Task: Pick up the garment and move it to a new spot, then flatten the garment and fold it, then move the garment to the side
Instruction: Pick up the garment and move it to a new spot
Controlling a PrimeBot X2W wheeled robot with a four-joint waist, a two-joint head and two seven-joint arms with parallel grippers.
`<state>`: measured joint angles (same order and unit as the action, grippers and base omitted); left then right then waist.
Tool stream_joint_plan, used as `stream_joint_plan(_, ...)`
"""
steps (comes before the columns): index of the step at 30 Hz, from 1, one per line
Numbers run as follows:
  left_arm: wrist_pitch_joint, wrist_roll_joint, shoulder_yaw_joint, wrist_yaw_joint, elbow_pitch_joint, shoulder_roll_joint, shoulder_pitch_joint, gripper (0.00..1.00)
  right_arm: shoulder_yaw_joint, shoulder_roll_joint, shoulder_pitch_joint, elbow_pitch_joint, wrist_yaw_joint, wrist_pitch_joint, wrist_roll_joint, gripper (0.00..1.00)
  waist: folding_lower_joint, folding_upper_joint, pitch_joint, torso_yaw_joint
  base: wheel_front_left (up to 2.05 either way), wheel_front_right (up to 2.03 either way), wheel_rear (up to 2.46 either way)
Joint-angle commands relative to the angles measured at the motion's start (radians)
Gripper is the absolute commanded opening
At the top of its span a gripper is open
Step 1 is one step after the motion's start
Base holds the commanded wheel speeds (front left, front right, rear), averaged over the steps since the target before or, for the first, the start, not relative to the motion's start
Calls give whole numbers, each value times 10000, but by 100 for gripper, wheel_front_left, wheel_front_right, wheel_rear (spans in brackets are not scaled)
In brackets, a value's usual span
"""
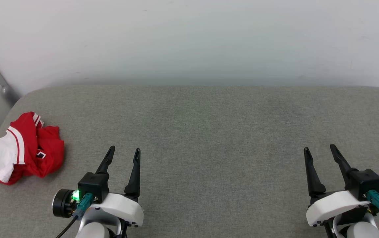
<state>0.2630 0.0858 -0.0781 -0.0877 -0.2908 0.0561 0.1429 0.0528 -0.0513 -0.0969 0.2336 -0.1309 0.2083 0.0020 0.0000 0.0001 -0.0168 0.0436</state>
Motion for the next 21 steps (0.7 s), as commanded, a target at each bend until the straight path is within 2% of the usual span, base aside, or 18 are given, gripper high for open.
stream_joint_plan(1,26,79,36,-22,-26,-13,64,100,-7,19,-66,25,3,35,26,100,0,-1,-2,11,0,0,0)
stream_joint_plan(10,26,307,296,80,-433,-37,75,100,-212,20,-140,190,3,124,417,100,0,-1,-67,362,0,0,0)
stream_joint_plan(21,26,228,779,190,-583,7,190,100,-809,17,-279,365,3,221,459,100,0,-1,-39,1989,0,0,0)
